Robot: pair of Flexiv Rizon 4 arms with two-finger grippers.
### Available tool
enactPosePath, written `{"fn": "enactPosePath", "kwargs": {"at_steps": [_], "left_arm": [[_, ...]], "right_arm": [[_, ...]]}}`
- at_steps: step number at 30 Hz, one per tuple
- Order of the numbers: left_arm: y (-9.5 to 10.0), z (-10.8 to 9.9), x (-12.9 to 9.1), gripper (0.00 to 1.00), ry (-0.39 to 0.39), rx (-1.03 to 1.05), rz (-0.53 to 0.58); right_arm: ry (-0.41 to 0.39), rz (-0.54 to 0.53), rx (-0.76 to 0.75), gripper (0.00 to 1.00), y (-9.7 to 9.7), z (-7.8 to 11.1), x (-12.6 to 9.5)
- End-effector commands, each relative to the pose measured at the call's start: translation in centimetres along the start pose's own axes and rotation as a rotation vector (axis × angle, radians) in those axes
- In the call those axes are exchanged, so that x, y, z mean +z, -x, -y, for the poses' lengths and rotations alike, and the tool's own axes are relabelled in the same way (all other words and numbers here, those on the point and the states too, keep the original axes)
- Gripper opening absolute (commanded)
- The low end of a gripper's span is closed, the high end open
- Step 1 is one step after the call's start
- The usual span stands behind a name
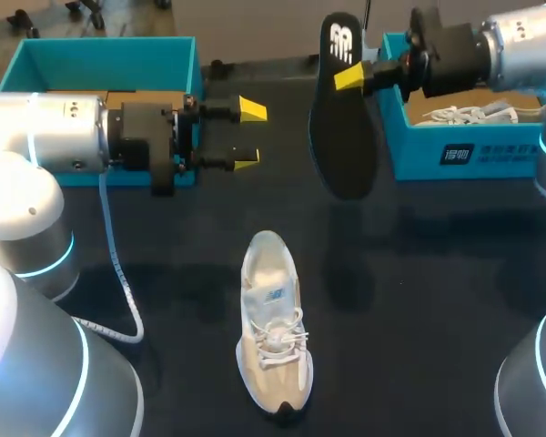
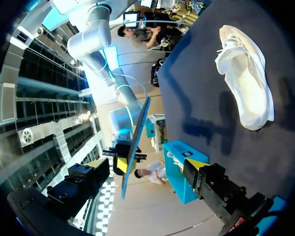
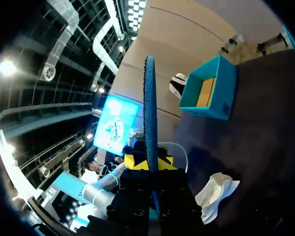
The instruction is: Take the shoe out of the shoebox, open the shoe tongue, remove and reinsert the insole, then place the shoe into the shoebox
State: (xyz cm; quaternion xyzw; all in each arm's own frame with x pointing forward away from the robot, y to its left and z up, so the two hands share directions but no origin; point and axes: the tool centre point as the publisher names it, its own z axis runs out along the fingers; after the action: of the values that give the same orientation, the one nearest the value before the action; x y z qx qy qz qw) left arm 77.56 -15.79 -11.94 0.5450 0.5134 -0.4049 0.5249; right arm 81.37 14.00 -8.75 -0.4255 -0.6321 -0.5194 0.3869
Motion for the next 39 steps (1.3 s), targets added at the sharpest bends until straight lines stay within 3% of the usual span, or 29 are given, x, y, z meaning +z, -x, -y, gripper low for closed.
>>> {"fn": "enactPosePath", "kwargs": {"at_steps": [1,11,17,23,33,39], "left_arm": [[-0.1,0.0,0.2,1.00,0.003,0.002,0.003],[-0.1,0.0,0.2,1.00,0.003,0.002,0.003],[-0.1,0.0,0.2,1.00,0.003,0.002,0.003],[-0.1,0.0,0.2,1.00,0.003,0.002,0.003],[-0.1,0.0,0.2,1.00,0.003,0.002,0.003],[-0.6,-0.2,1.8,1.00,-0.020,-0.017,0.031]], "right_arm": [[-0.002,0.008,0.006,0.00,-0.1,-0.1,0.3],[-0.002,0.008,0.006,0.00,-0.1,-0.1,0.3],[-0.081,0.004,0.092,0.00,1.5,-1.4,1.7],[-0.044,0.019,0.147,0.00,3.1,-2.1,2.4],[-0.044,0.019,0.147,0.00,3.1,-2.1,2.4],[-0.080,0.002,0.160,0.00,3.5,-2.3,3.3]]}}
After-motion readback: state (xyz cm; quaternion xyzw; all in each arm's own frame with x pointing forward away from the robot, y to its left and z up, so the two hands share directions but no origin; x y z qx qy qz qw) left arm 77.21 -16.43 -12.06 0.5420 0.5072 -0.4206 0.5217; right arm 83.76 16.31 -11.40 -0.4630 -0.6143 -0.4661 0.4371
